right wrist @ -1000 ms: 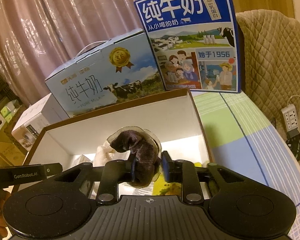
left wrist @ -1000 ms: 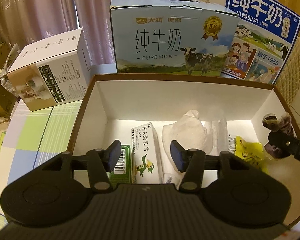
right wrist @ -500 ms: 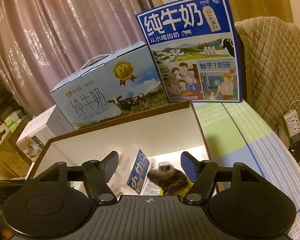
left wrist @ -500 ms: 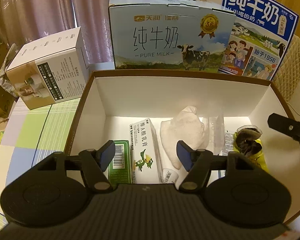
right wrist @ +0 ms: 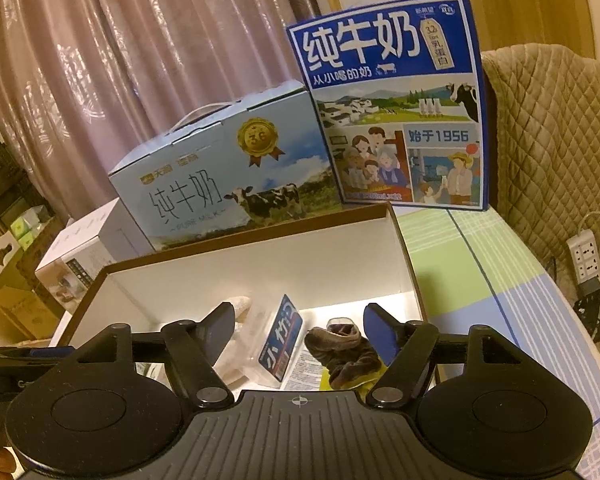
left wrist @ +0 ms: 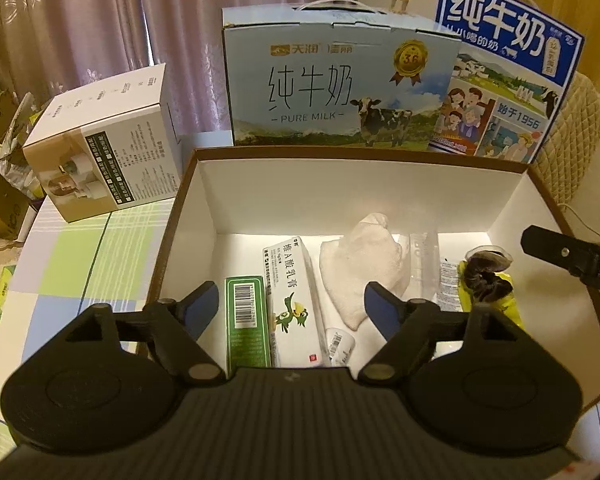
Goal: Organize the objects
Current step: 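Withdraw both open tools up and back from the brown box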
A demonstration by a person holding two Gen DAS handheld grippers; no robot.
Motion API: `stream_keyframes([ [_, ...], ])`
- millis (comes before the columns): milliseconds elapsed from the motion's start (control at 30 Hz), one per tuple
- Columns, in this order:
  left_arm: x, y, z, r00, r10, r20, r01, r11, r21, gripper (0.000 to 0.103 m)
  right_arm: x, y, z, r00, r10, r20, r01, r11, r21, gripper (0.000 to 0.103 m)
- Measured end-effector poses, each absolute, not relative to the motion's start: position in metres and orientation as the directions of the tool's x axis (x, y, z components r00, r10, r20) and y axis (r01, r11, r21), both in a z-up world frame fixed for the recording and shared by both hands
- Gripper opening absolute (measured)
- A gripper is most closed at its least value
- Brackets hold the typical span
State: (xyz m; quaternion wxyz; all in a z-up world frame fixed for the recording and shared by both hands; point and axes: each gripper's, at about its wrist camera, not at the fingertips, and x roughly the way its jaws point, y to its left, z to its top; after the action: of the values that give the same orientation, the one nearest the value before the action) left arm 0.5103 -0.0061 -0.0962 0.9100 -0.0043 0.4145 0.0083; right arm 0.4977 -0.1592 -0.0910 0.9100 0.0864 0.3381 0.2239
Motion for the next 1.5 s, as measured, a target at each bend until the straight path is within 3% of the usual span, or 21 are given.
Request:
stream_keyframes([
  [933, 0.336, 0.007, -0.002, 0.741, -0.034, -0.671, -0.015, 0.998, -0.068, 0.094, 0.335, -0.198, -0.016, 0.648, 0.561, -0.514, -0.456, 0.827, 0.328, 0.070],
  [1200, 0.279, 0.002, -0.001, 0.745, -0.063, -0.664, -0.008, 0.995, -0.104, 0.094, 0.285, -0.213, -0.010, 0.642, 0.577, -0.504, -0.495, 0.815, 0.303, 0.071],
  [1500, 0.228, 0.000, -0.027, 0.713, -0.069, -0.698, -0.032, 0.991, -0.131, 0.094, 0.241, -0.218, -0.031, 0.613, 0.565, -0.552, -0.503, 0.818, 0.278, 0.072],
])
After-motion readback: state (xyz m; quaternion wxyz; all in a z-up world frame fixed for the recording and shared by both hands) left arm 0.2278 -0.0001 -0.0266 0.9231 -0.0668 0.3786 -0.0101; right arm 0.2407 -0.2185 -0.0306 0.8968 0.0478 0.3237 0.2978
